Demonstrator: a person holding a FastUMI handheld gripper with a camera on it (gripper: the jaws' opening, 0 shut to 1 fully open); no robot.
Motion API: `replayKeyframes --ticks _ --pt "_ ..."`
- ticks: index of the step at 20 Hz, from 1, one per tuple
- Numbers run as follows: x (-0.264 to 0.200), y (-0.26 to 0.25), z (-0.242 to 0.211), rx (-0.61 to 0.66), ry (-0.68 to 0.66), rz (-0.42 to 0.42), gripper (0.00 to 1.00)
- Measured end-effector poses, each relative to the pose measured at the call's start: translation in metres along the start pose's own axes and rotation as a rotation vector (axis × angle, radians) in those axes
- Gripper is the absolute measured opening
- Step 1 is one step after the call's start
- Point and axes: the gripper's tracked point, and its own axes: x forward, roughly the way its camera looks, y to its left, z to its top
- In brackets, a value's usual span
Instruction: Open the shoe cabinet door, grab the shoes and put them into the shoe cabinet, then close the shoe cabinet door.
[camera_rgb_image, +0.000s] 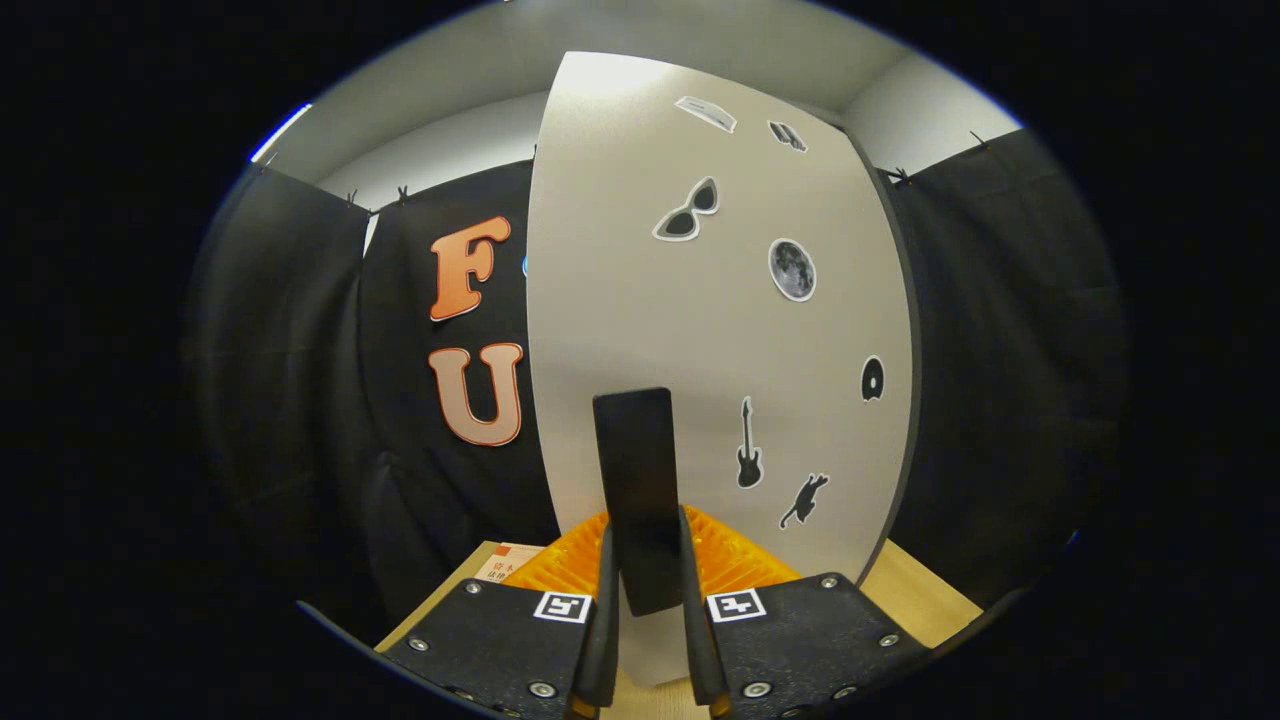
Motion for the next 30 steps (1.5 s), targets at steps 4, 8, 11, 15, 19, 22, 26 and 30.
replayKeyframes --ticks 4,8,11,15,19,22,26,30 --pt "-0.016 -0.016 -0.001 0.018 0.001 -0.008 0.28" --pt "-0.032 -0.032 -0.002 0.025 0.007 -0.019 0.28" --pt "-0.042 -0.044 -0.003 0.05 0.003 -0.035 0.28" --pt "-0.047 -0.056 -0.003 0.037 0.005 -0.062 0.27" --pt "-0.058 -0.074 -0.003 0.044 0.009 -0.094 0.27" --pt "-0.062 -0.086 -0.002 0.056 0.005 -0.128 0.27" --pt "-0.066 -0.098 -0.003 0.088 0.002 -0.153 0.27" --pt "-0.07 -0.115 -0.002 0.059 0.003 -0.195 0.27"
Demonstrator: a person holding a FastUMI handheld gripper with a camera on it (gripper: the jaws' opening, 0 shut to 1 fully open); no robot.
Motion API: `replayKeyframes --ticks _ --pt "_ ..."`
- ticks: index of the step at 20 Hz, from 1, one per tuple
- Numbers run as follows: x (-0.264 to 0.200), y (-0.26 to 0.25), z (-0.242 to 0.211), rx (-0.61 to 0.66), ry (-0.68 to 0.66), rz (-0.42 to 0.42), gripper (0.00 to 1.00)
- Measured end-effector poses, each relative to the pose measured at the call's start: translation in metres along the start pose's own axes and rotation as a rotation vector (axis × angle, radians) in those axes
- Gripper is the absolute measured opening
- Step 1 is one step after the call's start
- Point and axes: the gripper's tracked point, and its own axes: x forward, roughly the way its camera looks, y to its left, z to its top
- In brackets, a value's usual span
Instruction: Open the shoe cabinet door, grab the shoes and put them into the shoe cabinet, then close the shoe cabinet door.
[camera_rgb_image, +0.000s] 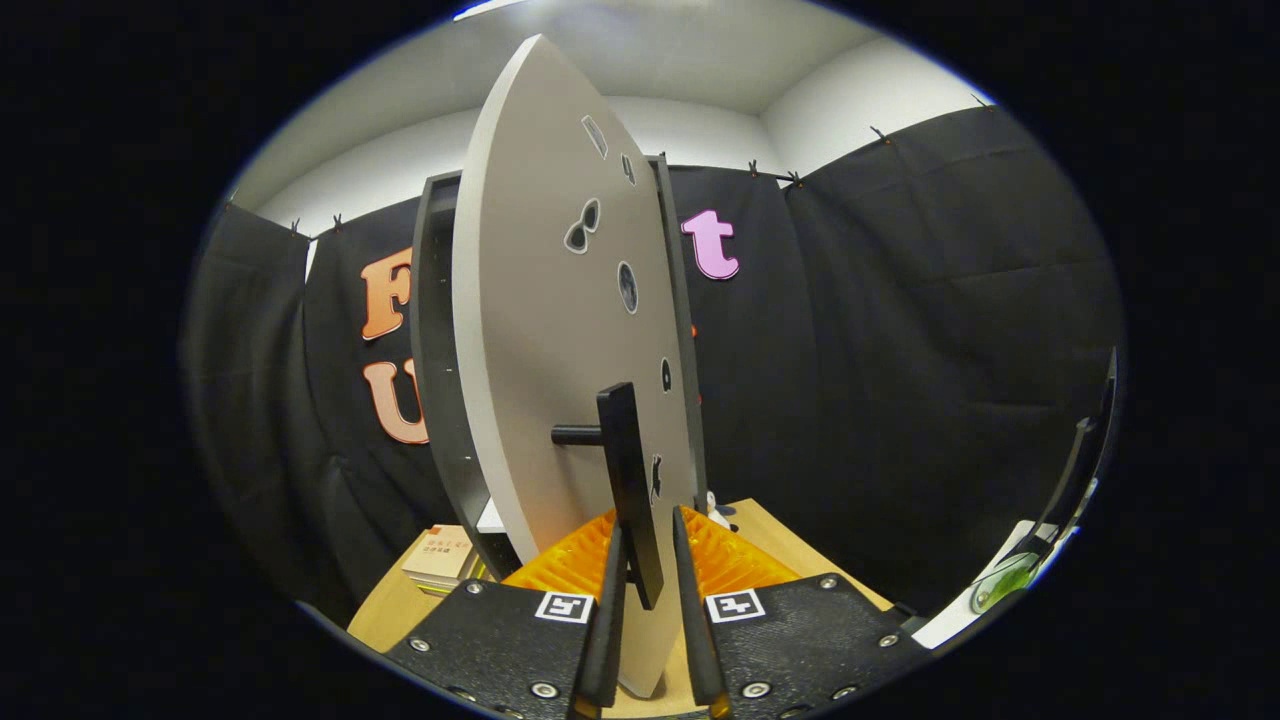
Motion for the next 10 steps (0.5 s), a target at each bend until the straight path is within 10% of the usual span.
replayKeyframes --ticks 10 --pt "0.0002 -0.0105 -0.0007 0.046 0.001 -0.064 0.27"
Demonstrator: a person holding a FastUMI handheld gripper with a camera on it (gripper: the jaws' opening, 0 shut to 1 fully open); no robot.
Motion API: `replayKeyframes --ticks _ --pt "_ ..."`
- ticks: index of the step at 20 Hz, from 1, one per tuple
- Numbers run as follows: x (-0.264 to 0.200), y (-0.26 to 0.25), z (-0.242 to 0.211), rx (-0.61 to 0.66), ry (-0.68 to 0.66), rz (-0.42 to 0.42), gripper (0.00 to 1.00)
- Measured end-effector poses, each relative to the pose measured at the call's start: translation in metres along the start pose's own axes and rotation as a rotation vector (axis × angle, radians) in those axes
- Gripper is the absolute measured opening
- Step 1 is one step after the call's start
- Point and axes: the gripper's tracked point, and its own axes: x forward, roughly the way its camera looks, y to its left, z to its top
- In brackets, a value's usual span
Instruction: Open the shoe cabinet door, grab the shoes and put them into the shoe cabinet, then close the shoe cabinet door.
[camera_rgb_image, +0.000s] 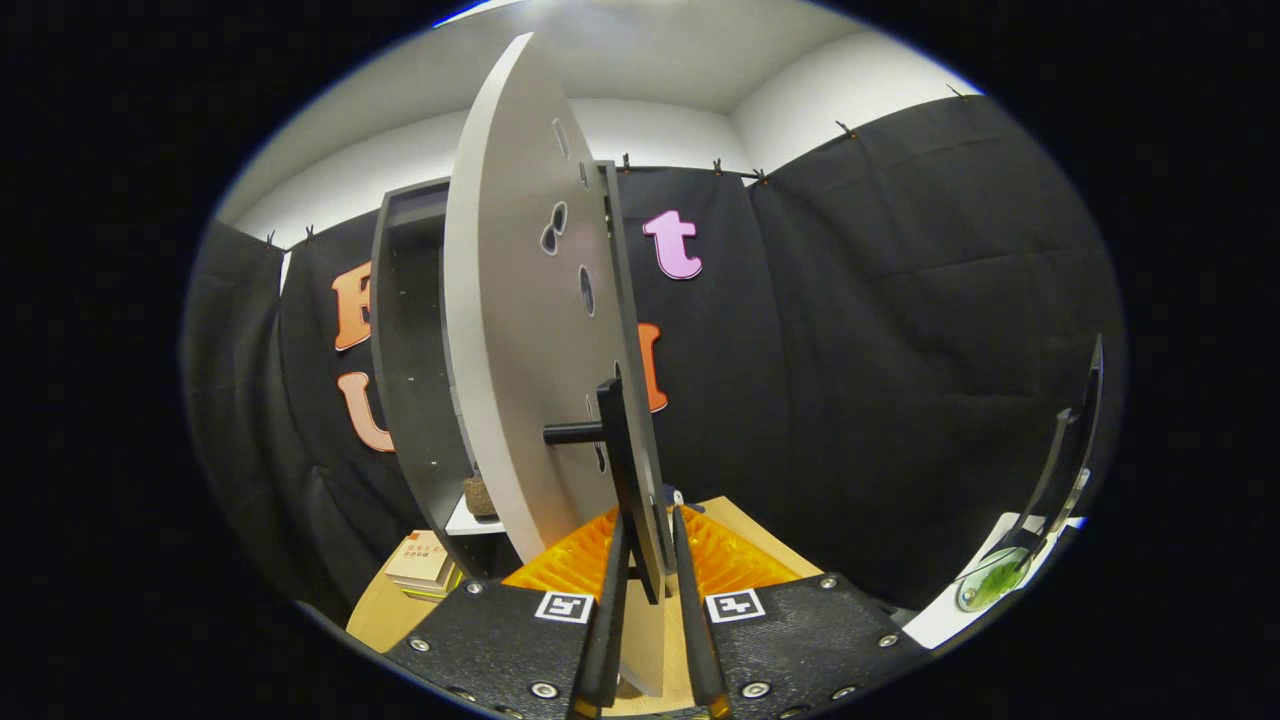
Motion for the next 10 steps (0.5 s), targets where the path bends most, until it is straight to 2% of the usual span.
replayKeyframes --ticks 10 --pt "0.0 -0.02 0.003 0.0 -0.009 -0.114 0.26"
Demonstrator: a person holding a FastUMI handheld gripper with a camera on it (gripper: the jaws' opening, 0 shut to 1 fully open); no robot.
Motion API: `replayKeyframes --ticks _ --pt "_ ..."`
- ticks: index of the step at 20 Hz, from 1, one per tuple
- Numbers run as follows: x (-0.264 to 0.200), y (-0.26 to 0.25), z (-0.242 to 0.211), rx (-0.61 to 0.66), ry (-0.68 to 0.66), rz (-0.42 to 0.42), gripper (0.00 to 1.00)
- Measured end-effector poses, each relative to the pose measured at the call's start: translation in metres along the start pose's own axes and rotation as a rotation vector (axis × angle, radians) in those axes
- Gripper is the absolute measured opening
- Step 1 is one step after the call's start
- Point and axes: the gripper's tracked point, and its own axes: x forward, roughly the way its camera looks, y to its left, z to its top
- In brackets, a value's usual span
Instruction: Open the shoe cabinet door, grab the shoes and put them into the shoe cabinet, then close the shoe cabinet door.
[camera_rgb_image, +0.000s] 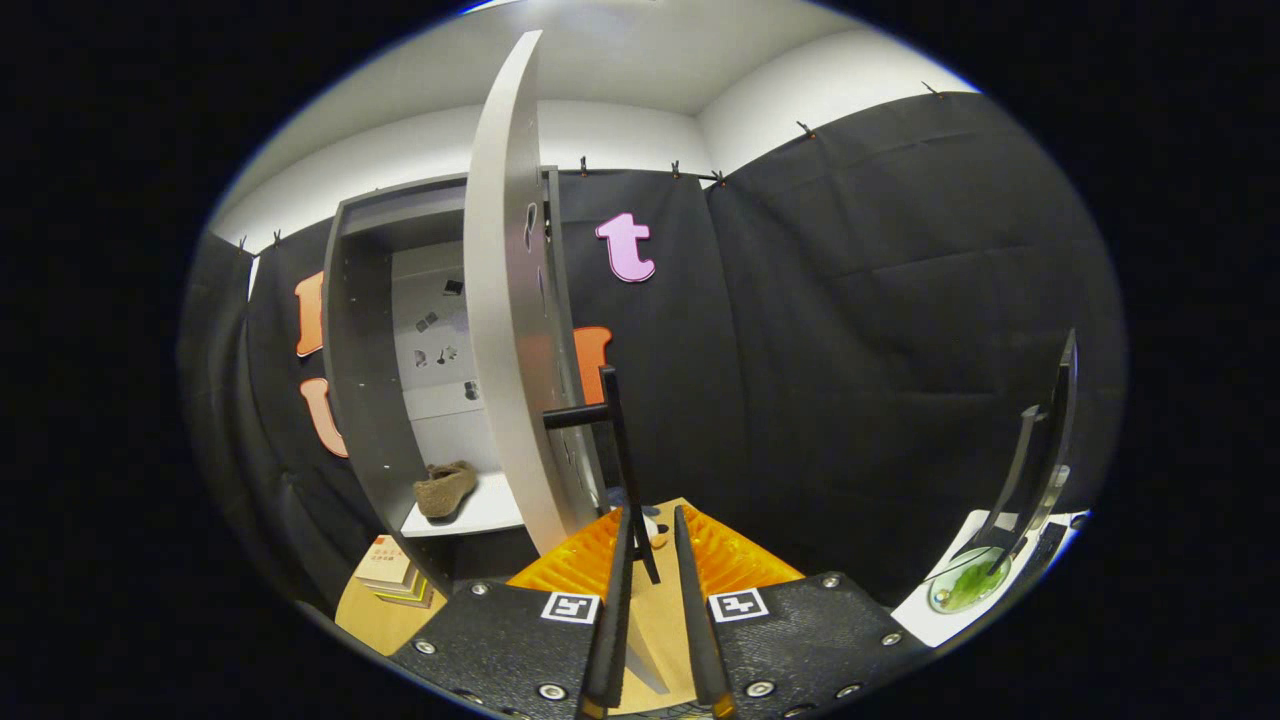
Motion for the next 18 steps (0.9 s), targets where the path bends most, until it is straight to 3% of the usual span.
replayKeyframes --ticks 9,18 --pt "-0.004 -0.023 0.0 -0.013 0.0 -0.119 0.22" --pt "-0.007 -0.012 -0.008 -0.005 0.024 -0.087 0.22"
